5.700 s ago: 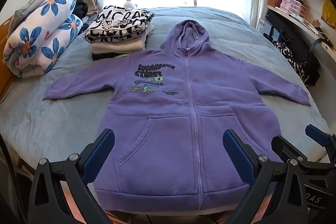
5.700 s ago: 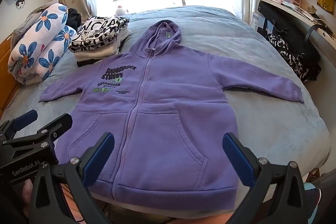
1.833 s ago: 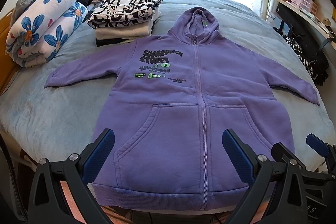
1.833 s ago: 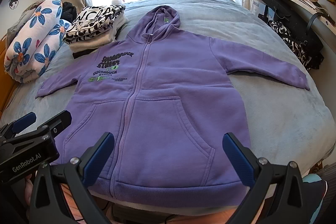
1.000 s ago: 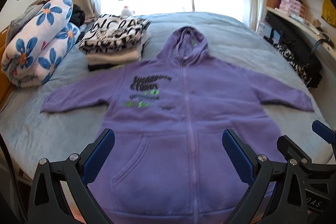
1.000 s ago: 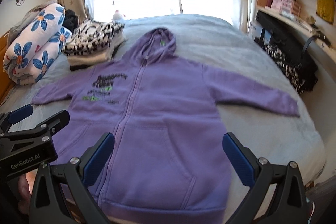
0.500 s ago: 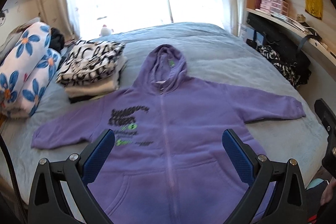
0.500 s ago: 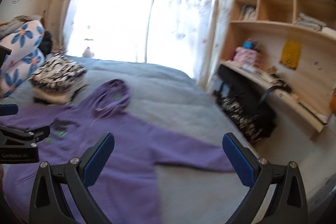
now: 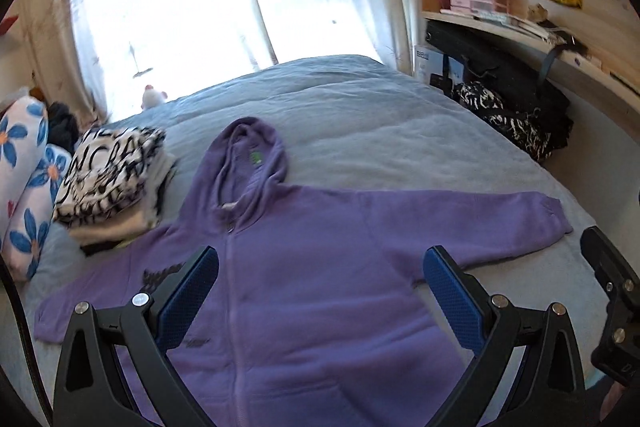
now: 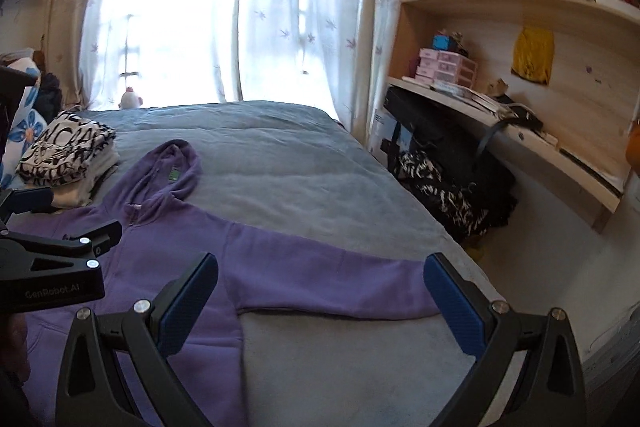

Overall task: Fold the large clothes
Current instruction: 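Reach the right tool to the hoodie sleeve cuff and grasp it, then fold the held sleeve across the hoodie body with the right tool, release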

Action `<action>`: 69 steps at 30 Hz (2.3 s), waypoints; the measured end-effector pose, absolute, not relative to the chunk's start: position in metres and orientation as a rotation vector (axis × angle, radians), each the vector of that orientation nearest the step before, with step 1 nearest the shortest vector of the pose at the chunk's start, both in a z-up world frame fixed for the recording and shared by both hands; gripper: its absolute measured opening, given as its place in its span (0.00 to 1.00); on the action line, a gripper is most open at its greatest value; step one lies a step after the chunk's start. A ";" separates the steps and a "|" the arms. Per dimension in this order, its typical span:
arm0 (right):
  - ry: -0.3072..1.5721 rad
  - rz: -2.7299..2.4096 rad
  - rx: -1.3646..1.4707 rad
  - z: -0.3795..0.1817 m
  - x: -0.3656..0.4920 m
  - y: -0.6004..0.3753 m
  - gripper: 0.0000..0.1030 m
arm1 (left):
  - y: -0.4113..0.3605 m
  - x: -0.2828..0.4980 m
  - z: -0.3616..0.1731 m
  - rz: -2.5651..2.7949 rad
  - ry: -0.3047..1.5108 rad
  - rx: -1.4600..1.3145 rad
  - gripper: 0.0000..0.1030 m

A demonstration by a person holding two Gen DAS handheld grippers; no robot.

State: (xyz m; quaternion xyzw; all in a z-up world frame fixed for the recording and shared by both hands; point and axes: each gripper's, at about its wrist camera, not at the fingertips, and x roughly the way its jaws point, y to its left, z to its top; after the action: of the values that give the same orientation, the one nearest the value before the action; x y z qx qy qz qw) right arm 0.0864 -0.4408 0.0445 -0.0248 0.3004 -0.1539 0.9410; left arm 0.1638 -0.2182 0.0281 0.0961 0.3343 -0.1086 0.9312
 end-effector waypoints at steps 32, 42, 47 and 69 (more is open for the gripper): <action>0.981 -0.448 0.873 -0.154 0.138 -0.679 0.87 | -0.338 0.233 -0.080 -0.266 0.880 0.246 0.98; 0.929 -0.459 0.932 -0.171 0.153 -0.705 0.25 | -0.323 0.231 -0.090 -0.238 0.902 0.252 0.98; 0.864 -0.419 0.822 -0.134 0.157 -0.684 0.10 | -0.307 0.230 -0.086 -0.201 0.886 0.265 0.98; 1.061 0.197 0.072 -0.122 0.182 -0.325 0.30 | -0.088 0.202 -0.095 0.034 1.002 0.057 0.98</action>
State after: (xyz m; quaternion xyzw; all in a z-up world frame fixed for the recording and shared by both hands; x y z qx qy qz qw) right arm 0.1824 -0.3245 -0.1216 0.0343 0.5049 0.0940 0.8574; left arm 0.2016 -0.0880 -0.0954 0.0274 0.4803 0.0161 0.8765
